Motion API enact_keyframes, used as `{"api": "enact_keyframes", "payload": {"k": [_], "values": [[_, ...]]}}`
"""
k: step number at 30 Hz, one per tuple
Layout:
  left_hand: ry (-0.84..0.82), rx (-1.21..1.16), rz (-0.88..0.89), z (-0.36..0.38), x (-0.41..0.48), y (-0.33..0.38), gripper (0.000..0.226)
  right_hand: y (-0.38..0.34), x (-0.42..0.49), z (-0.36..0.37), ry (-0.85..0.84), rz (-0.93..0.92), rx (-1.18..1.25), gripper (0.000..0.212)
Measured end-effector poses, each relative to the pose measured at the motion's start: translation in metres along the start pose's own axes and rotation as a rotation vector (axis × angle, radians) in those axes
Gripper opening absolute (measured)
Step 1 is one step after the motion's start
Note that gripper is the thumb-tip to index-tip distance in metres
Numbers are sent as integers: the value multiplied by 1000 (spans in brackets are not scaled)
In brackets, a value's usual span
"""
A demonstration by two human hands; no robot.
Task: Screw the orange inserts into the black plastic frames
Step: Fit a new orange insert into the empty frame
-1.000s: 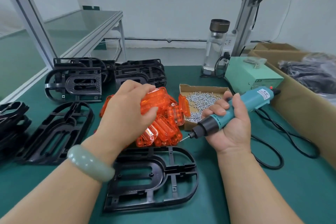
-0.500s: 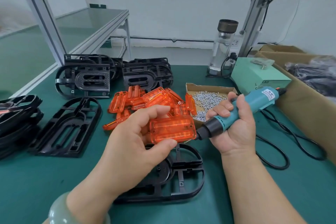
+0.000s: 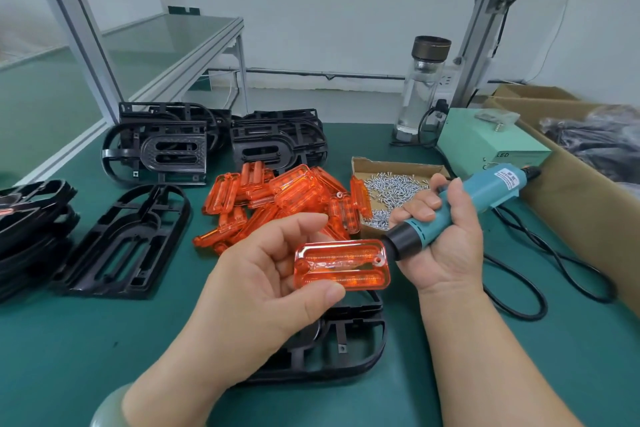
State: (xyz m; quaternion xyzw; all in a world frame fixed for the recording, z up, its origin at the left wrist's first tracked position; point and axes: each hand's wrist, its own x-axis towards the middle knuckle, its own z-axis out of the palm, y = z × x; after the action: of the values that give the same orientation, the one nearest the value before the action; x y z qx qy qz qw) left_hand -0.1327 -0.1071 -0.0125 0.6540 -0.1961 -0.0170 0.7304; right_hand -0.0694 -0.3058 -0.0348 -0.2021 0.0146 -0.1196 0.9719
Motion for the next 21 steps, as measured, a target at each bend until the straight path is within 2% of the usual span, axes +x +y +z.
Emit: {"api": "enact_keyframes", "payload": {"k": [4,13,16,19,21], "values": [[-9,-9,-25,0,-1,-1,56,0,0,0,-2,-2,-6,14],[27,-55,-208,-3,-4,-6,53,0,0,0,-5,1,-12,14],[114,-117,-277,-7,-3,-8,55,0,-1,1,-3,-7,-29,13],[249,-314,-339,-22,3,-7,39,0,-1,1,7,0,-31,13],[284,-344,-348,-33,8,-3,46,0,0,1,10,4,-24,13]]}}
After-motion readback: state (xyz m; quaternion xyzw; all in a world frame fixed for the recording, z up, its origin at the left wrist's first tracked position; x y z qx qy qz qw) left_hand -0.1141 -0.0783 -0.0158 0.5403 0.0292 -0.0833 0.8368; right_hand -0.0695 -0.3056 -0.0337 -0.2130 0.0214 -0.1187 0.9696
